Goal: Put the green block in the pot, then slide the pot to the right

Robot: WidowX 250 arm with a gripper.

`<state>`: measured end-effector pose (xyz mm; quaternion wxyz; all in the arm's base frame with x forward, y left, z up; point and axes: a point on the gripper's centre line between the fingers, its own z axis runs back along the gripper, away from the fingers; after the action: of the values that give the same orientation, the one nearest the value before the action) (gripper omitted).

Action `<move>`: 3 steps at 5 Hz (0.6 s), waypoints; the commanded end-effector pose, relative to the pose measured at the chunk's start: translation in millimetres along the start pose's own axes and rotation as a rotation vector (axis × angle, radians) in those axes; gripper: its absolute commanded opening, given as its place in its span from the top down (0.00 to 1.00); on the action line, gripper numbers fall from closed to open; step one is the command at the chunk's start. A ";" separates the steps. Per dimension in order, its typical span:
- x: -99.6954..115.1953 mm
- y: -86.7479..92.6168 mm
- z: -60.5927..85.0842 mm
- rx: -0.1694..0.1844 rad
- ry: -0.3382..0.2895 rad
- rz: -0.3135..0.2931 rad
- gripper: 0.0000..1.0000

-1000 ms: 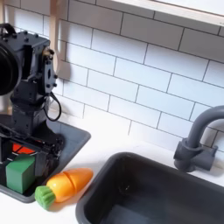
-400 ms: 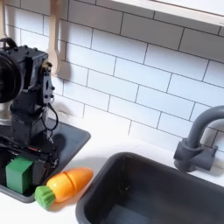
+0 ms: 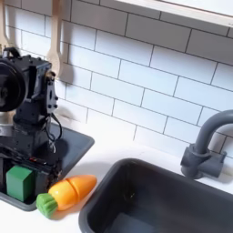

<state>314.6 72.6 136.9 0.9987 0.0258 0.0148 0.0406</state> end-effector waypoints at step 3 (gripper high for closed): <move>0.4 0.4 4.5 -0.033 -0.033 -0.006 1.00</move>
<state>314.3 73.0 136.0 0.9993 0.0093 0.0072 0.0351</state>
